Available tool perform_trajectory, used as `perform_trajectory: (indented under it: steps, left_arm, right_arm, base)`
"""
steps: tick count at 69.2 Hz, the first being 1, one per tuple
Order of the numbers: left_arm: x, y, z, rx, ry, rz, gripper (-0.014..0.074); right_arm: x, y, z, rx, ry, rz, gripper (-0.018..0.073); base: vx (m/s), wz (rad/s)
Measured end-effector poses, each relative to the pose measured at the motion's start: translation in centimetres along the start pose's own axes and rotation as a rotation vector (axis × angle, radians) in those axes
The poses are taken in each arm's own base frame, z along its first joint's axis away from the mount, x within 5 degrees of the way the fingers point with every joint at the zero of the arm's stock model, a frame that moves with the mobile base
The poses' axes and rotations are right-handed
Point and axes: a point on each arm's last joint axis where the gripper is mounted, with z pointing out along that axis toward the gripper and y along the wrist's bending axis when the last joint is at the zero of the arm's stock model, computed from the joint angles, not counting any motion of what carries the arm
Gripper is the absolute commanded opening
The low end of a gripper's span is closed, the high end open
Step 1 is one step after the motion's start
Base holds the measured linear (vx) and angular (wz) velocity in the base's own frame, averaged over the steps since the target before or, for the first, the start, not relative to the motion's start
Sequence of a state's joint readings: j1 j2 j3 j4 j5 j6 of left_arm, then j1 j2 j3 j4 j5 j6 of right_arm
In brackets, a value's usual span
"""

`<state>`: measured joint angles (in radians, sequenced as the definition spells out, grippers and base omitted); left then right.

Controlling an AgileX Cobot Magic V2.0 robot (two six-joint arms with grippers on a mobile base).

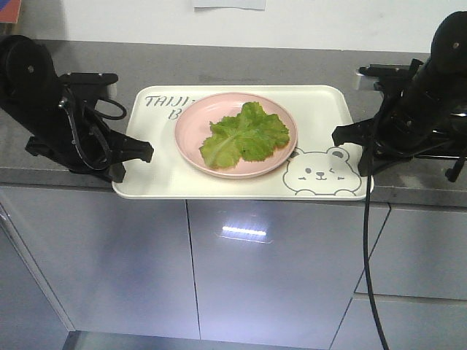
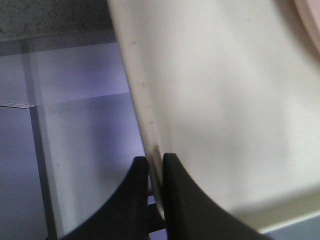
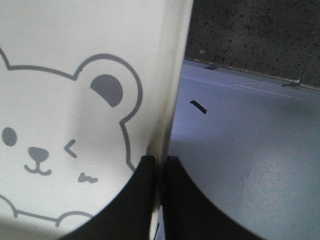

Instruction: Transfer vegetables to tray and serve

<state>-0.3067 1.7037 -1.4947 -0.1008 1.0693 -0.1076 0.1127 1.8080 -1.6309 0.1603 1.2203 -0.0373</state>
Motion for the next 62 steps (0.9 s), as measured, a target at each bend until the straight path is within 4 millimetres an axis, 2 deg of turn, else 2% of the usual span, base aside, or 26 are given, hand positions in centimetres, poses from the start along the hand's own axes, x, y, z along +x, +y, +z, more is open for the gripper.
perform_trajectory:
  steps: [62]
  left_arm:
    - [0.00,0.00,0.00,0.000,0.000,0.000,-0.0007]
  right_arm:
    - [-0.01,0.00,-0.02,0.000,-0.001,0.000,-0.0004]
  base:
    - [0.00,0.00]
